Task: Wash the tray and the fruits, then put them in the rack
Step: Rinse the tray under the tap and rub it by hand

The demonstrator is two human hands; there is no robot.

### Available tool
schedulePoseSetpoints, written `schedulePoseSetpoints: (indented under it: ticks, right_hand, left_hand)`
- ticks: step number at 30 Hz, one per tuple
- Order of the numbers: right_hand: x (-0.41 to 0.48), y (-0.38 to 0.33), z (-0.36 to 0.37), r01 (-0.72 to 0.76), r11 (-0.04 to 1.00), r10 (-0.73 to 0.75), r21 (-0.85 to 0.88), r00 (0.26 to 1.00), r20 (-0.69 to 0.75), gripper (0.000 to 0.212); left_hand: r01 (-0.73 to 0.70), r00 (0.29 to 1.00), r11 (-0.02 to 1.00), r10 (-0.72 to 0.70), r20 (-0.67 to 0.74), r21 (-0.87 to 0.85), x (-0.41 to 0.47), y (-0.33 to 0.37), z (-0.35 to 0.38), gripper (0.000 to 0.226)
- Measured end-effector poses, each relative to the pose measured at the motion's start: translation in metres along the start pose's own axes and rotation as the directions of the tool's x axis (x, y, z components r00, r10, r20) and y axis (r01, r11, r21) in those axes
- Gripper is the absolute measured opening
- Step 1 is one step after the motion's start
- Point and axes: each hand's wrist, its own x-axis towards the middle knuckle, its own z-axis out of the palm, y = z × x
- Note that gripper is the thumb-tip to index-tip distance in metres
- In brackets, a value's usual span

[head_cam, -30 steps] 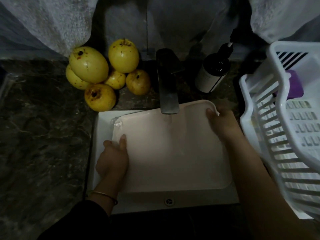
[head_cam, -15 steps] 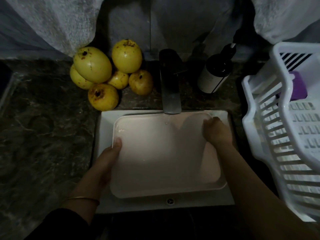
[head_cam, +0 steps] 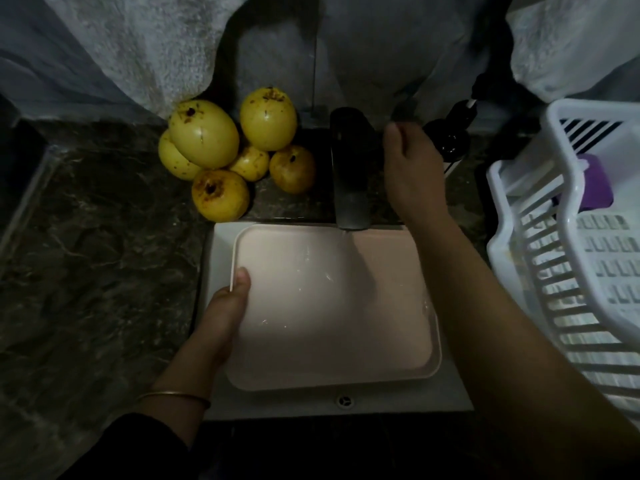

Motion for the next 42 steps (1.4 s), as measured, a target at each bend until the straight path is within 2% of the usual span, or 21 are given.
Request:
schedulePoseSetpoints:
  ticks: [3, 7, 10, 13, 22, 28, 35, 38, 42]
  right_hand:
    - [0.012, -0.022, 0.007, 0.091, 0.978, -0.069, -0.19, 0.991, 0.118, 0.045]
    - [0.025, -0.039, 0.023, 0.151, 0.865, -0.046, -0.479, 0.974, 0.223, 0.059]
    - [0.032, -0.045, 0.034, 0.173, 0.763, 0.002, -0.623, 0.963, 0.27, 0.063]
    - [0.036, -0.043, 0.041, 0.189, 0.692, 0.035, -0.697, 0.955, 0.294, 0.06]
    - [0.045, -0.041, 0.046, 0.203, 0.624, 0.036, -0.754, 0.957, 0.287, 0.052]
    - [0.054, -0.044, 0.048, 0.174, 0.663, 0.074, -0.728, 0.952, 0.296, 0.064]
    - [0.052, -0.045, 0.048, 0.191, 0.629, 0.074, -0.754, 0.95, 0.302, 0.056]
    - [0.053, -0.044, 0.047, 0.194, 0.636, 0.062, -0.747, 0.952, 0.3, 0.051]
    - [0.053, -0.042, 0.048, 0.187, 0.653, 0.047, -0.734, 0.957, 0.286, 0.052]
  left_hand:
    - [0.014, 1.0, 1.0, -0.014, -0.008, -0.016, -0.001, 0.001, -0.001, 0.054]
    - [0.018, 1.0, 0.999, -0.017, 0.002, -0.034, 0.0, 0.004, 0.004, 0.053]
    - [0.001, 1.0, 0.998, 0.0, 0.015, -0.058, -0.001, 0.006, 0.007, 0.042]
    - [-0.016, 1.0, 0.999, 0.017, 0.023, -0.036, -0.003, 0.006, 0.008, 0.043]
    - [0.038, 0.999, 0.996, -0.035, 0.035, -0.077, -0.001, 0.008, 0.006, 0.048]
    - [0.017, 0.999, 0.995, -0.012, 0.053, -0.098, 0.0, 0.012, 0.007, 0.044]
    - [0.01, 0.999, 0.99, -0.006, 0.033, -0.144, 0.004, 0.012, 0.008, 0.043]
    - [0.003, 1.0, 0.988, 0.0, 0.017, -0.155, 0.002, 0.013, 0.009, 0.032]
    - [0.005, 1.0, 0.988, 0.0, 0.027, -0.154, 0.0, 0.012, 0.005, 0.034]
